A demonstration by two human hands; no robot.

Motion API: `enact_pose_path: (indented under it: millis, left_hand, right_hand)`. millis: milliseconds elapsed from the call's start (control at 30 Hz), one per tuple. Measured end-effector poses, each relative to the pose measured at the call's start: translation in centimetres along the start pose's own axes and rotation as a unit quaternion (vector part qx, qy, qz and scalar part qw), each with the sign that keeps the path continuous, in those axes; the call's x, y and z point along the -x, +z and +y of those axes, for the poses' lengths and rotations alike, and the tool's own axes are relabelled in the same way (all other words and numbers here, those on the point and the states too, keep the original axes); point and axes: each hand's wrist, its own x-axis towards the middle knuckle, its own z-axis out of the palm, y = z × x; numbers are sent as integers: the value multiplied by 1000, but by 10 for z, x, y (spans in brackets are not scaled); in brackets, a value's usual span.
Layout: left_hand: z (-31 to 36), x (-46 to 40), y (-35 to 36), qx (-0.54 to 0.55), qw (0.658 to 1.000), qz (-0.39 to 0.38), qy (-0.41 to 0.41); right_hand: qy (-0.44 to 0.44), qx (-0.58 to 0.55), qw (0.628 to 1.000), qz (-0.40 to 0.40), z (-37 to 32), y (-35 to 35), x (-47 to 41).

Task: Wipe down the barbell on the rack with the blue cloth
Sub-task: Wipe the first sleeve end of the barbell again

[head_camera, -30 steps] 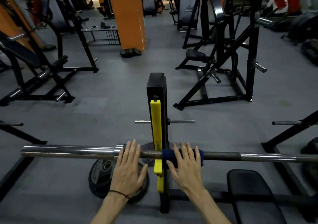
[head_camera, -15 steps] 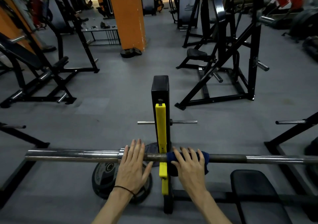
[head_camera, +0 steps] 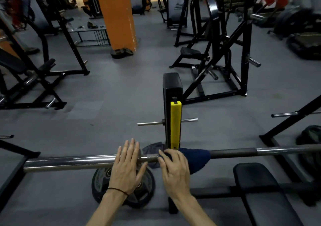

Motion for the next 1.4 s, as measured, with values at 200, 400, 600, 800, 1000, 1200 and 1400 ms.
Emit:
enact_pose_path:
  millis: [200,400,600,800,1000,1200,1400]
  left_hand:
    - [-66,16,4,22,1000,0,17]
    - [-107,24,5,24,997,-22,64]
    - [-122,29,-1,29,997,-35,60]
    - [-120,30,1,28,998,-38,42]
    - [-117,24,7,30,999,-30,34]
    - [-115,20,7,31,999,-15,40]
    - [-115,22,8,34,999,-1,35]
  right_hand:
    - [43,1,999,7,-46,47,-2]
    - [21,-60,998,11,-106,76,-11]
    - [54,-13,998,-42,-89,83,-16]
    - [56,192,979,-39,-45,64,-6]
    - [-33,176,982,-67,-39,69,-3]
    - [74,125,989,-30,-62,76,6]
    - [-34,148,985,-85,-16,41,-1]
